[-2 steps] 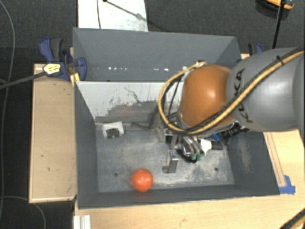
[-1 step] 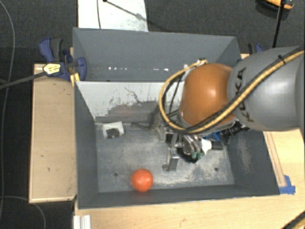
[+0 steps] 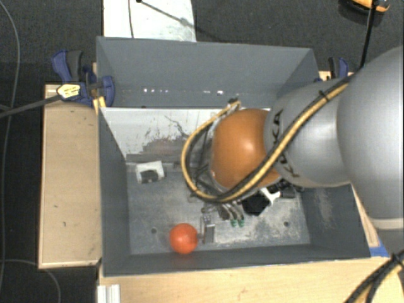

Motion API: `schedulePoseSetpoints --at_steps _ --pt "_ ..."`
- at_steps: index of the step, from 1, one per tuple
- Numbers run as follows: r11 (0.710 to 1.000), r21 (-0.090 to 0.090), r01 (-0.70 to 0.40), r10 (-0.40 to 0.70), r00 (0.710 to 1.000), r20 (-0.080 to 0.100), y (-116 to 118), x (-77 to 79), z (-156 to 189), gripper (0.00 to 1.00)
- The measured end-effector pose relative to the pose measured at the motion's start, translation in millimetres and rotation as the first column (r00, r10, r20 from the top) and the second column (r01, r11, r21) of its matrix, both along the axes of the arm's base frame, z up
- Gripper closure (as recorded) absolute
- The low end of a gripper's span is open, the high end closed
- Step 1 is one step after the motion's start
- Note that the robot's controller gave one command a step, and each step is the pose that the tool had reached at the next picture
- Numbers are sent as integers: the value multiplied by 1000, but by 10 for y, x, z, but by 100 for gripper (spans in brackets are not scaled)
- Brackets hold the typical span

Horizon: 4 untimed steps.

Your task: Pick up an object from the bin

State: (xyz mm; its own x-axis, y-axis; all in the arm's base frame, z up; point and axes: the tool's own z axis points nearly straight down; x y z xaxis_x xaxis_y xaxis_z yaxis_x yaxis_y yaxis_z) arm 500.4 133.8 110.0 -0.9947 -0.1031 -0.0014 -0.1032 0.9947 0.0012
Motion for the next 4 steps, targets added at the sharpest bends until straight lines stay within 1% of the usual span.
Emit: schedulePoseSetpoints --at_steps 1,2,3,4 --pt "943 -1 -333 333 943 -1 224 -100 19 0" --pt "894 0 -448 448 894 4 727 -190 -88 0" --pt "843 -4 -539 539 843 11 925 -199 -383 0" --pt "871 0 -492 492 871 14 1103 -214 -383 100"
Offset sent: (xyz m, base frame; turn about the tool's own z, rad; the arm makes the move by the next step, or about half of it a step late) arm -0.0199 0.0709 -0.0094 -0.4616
